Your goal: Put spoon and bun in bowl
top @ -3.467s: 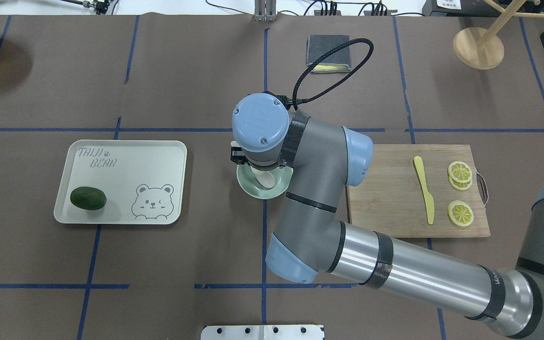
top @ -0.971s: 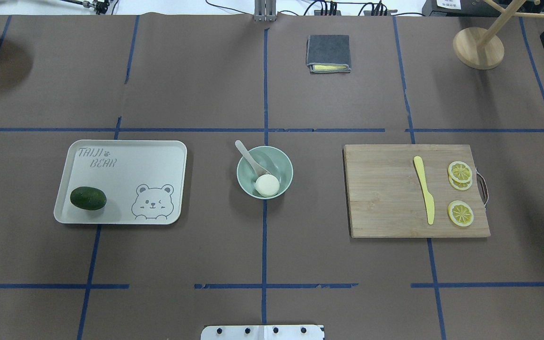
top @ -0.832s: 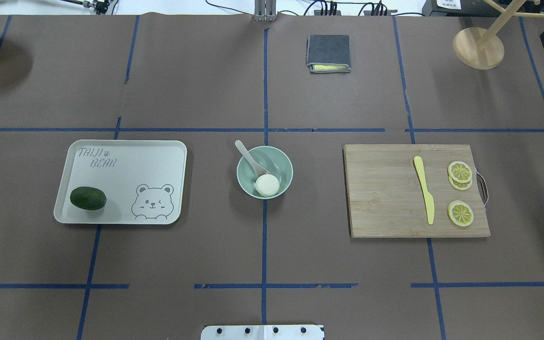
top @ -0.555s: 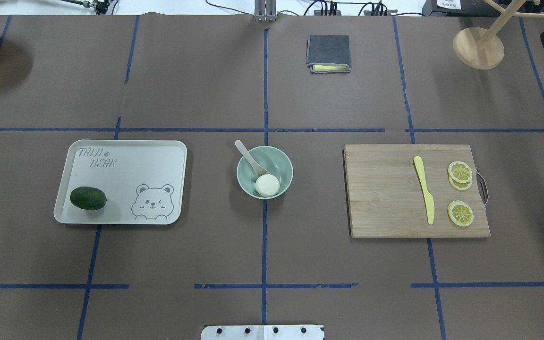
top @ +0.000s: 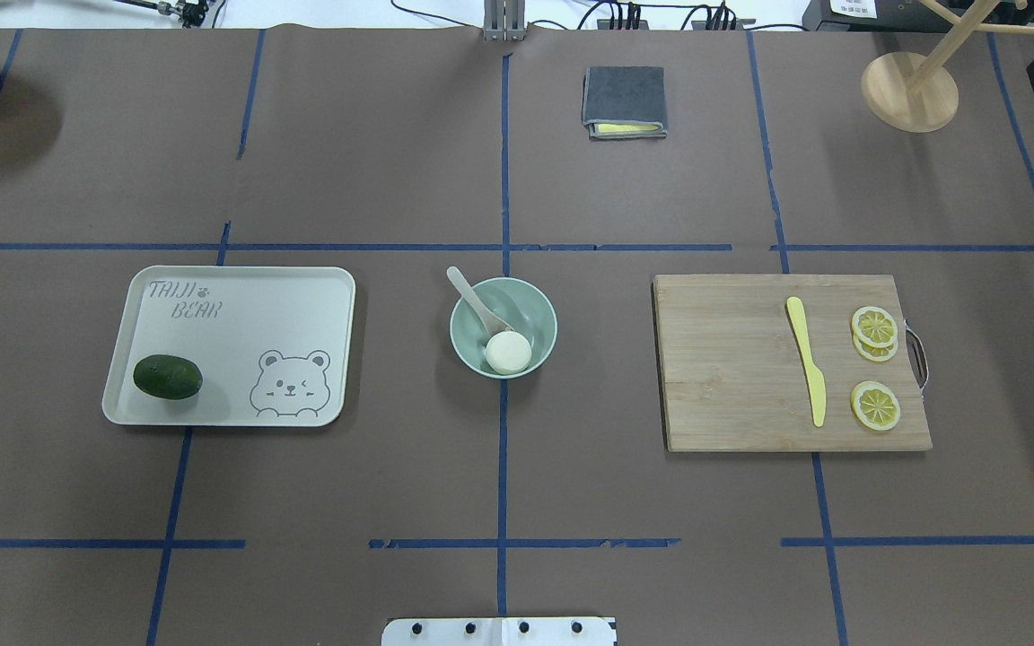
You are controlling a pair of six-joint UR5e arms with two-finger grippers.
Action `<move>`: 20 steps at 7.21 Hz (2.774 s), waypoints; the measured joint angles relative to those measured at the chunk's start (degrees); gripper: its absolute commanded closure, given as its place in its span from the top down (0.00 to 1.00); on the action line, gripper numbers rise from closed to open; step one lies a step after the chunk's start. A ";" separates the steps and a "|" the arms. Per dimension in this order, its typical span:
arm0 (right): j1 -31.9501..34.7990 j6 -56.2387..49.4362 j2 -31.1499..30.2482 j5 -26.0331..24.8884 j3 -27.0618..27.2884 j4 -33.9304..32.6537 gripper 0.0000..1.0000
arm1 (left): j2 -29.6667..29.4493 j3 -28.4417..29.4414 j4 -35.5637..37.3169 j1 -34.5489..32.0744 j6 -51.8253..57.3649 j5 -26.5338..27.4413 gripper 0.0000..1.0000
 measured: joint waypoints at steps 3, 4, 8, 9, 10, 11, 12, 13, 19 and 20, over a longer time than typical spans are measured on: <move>0.30 -0.39 -0.43 -0.12 -0.21 0.34 1.00 | 0.11 -0.34 0.02 -0.02 0.00 -0.07 1.00; 0.32 -0.40 -0.43 -0.40 -0.06 0.53 1.00 | 0.11 -0.36 0.03 -0.02 0.00 -0.12 1.00; 0.28 -0.08 -0.33 -0.09 0.87 0.65 1.00 | 0.11 -0.32 0.03 -0.03 0.00 -0.19 1.00; 0.28 -0.05 -0.13 0.09 1.20 0.59 1.00 | 0.11 -0.29 0.03 -0.02 0.00 -0.19 1.00; 0.30 -0.04 0.08 0.17 1.35 0.53 1.00 | 0.11 -0.29 0.03 -0.03 0.00 -0.19 1.00; 0.32 -0.04 0.26 0.18 1.36 0.50 1.00 | 0.11 -0.28 0.03 -0.02 0.00 -0.19 1.00; 0.33 -0.04 0.36 0.15 1.38 0.49 1.00 | 0.11 -0.28 0.03 -0.02 0.00 -0.19 1.00; 0.31 -0.04 0.39 0.15 1.38 0.49 1.00 | 0.11 -0.28 0.03 -0.02 0.00 -0.19 1.00; 0.24 -0.04 0.42 0.21 1.46 0.17 1.00 | 0.13 -0.24 0.03 -0.10 -0.02 -0.17 1.00; 0.24 -0.04 0.42 0.21 1.46 0.15 1.00 | 0.12 -0.25 0.03 -0.09 -0.06 -0.13 1.00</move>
